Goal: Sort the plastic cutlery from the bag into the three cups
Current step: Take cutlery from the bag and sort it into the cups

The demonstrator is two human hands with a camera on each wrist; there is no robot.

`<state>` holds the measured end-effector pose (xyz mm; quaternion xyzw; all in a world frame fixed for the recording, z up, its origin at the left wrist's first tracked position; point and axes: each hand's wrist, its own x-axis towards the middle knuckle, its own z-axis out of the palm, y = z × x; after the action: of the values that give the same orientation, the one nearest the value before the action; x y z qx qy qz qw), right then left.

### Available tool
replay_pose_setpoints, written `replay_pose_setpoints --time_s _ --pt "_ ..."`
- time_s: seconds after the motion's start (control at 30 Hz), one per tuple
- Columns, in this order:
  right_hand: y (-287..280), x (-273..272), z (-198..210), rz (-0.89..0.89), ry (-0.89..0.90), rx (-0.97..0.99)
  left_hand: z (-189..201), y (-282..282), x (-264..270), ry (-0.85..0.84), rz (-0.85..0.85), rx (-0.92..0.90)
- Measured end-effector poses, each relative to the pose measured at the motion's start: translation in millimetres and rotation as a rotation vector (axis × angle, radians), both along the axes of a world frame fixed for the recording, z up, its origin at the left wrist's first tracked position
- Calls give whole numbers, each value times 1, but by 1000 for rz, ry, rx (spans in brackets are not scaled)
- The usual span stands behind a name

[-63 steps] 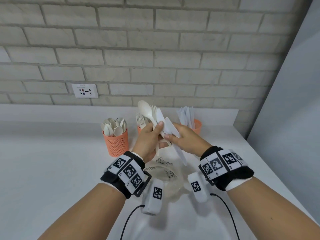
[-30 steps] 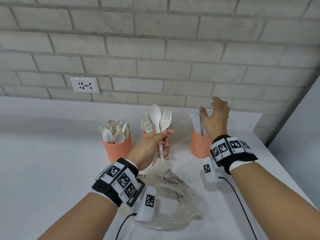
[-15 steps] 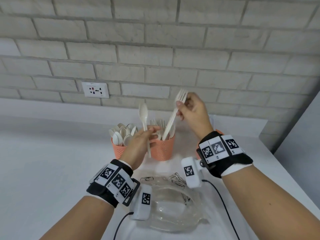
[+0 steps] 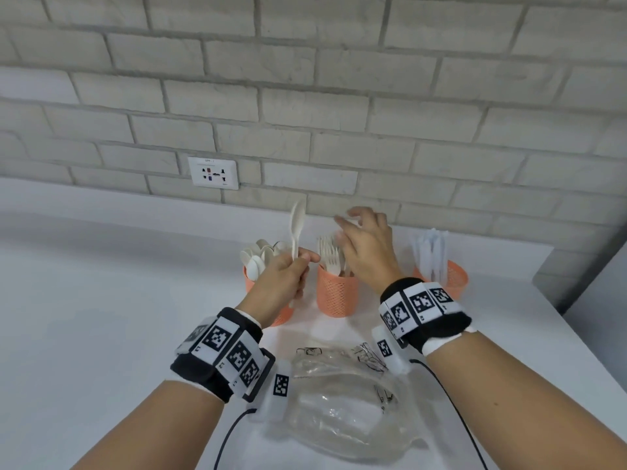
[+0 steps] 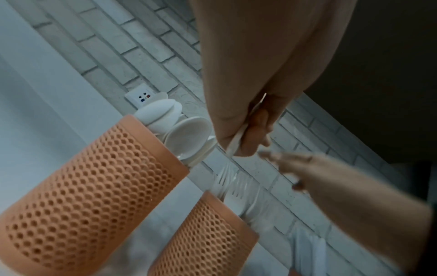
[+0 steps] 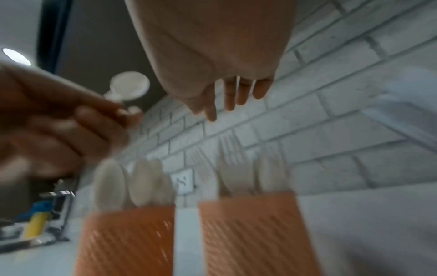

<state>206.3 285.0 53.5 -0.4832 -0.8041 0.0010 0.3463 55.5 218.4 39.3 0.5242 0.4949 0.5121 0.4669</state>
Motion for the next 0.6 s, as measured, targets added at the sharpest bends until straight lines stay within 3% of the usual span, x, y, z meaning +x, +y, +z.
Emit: replay_pose_setpoints --time_s 0.1,0.2,0.3,0.4,0.47,0.6 --pt "-13 -23 23 390 368 -285 1 -1 -1 138 -46 -11" --pt "-20 -39 30 525 436 -474 6 -5 -7 261 -121 37" --pt "-23 -43 30 419 468 -315 11 -3 -24 368 -81 207" --pt "-21 -42 30 275 510 -107 8 8 -58 279 240 330" --pt "-20 -45 29 225 587 -17 -2 14 -79 273 346 253" --pt "-21 -64 23 191 587 67 -31 23 -84 306 116 9"
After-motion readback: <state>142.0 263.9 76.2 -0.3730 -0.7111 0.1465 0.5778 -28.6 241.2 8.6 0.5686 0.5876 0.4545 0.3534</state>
